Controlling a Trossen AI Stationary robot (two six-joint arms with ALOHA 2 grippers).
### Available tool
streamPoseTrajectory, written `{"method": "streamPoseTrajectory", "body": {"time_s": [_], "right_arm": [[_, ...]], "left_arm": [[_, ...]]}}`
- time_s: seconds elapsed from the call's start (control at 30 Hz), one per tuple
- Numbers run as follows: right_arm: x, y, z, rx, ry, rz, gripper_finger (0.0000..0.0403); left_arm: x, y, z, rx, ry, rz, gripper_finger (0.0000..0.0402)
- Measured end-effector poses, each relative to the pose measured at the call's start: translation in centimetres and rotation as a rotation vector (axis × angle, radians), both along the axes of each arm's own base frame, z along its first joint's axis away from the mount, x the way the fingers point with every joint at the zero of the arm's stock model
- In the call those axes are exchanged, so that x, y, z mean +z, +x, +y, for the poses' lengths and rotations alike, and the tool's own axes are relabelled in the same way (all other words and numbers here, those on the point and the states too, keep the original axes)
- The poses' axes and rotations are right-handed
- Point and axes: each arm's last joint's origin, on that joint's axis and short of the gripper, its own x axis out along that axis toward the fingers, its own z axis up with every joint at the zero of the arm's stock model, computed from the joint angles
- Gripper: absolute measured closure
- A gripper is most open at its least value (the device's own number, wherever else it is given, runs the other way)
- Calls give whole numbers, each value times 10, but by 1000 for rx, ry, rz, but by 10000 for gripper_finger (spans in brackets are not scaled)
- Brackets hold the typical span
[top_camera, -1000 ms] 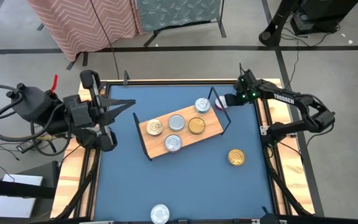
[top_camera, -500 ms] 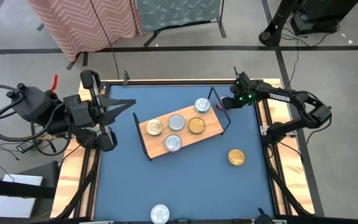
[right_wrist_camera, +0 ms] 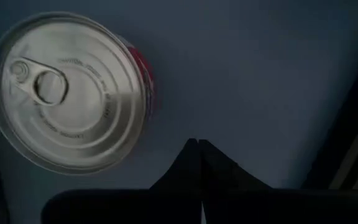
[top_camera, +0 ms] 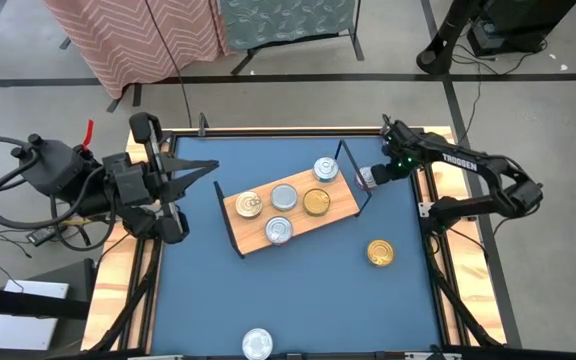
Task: Stack canned seafood by type on shelf
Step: Stack the red tuna can on top of the red tuna can on the shelf
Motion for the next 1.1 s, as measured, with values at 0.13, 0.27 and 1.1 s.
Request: {"method": "streamPoseTrajectory", "body": {"time_s": [0.13,0.27,1.1], "right_arm": [[5,-2,0,-14,-31,-29,403],[12,-1,2,-9,-18,-130,403],[-5,15,-5,39,24,-115,403]], "left_arm": [[0,0,0,0,1,2,396],[0,0,0,0,1,2,396],[0,-1,-2,-12,-27,-7,396]]}}
